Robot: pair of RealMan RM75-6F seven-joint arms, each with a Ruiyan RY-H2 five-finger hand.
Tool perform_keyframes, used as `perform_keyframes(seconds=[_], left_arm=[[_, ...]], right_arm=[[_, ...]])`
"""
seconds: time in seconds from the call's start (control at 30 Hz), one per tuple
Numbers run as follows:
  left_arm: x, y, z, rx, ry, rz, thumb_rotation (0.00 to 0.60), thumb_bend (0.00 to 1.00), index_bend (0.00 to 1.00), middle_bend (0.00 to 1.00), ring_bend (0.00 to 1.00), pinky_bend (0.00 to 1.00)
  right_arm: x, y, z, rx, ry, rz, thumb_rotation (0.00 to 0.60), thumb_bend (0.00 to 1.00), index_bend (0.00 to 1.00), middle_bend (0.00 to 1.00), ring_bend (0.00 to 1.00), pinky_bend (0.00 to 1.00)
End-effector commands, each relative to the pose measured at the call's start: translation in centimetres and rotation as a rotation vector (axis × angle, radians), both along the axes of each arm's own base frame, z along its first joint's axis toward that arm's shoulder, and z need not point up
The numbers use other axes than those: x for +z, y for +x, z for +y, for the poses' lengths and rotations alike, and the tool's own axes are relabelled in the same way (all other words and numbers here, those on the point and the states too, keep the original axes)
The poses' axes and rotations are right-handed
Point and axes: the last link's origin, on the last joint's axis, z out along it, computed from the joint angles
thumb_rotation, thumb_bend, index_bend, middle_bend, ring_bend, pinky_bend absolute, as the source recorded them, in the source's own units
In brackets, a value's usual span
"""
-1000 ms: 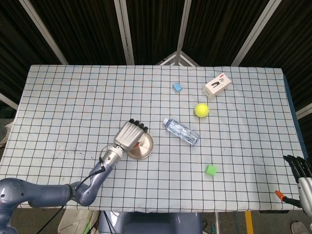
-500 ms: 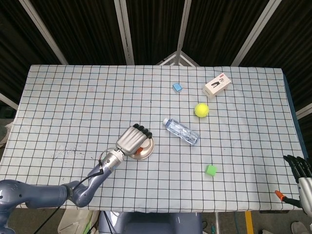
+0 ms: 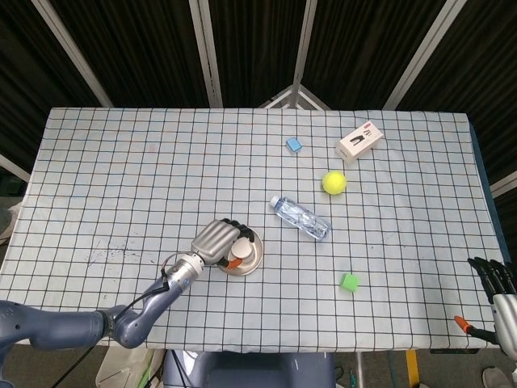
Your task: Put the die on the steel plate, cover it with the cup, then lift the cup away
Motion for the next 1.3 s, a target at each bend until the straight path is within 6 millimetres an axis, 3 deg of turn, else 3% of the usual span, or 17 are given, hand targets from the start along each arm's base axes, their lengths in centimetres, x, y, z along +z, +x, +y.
perform_keyframes(seconds=[0.03,0.17,0.37,0.67,1.3], left_arm=[[0.3,0.0,-0.1,0.087,-0.082,-0.052,0.6,0.54,0.52,0.46,0.3,0.29],[0.6,-0.4,0.4,0.068,-0.067,-0.015,0.6,0.54,0.52,0.46,0.3,0.29],[0.9,-1.5,1.7,-0.083,0.1,0.164,0.6,0.54,0.52,0.46,0.3,0.29],[0.1,-2.1,1.7,-0.193,0.255,0.324,0.6,0.54,0.52,0.46,0.3,0.29],[0.7,0.0,1.2,-0.185,0.262,0.144,0.6,0.54,0.53,0.46,0.3,0.29]], right_arm=[[0.0,0.0,0.0,0.0,-0.001,0.0,0.6,0.13,0.12,0.14,0.1,0.03],[0.1,0.0,0.0,-0.002,-0.003,-0.001,0.6,0.13,0.12,0.14,0.1,0.03],[0.0,0.0,0.0,-0.002,0.003,-0.004,0.6,0.13,0.12,0.14,0.1,0.03],[-0.1,-0.2,0.0,-0.015,0.012,-0.006,0.6,0.13,0.12,0.14,0.1,0.03],[-0.1,0.1,0.0,-0.002,0.009,-0.01,0.6,0.13,0.12,0.14,0.1,0.03]])
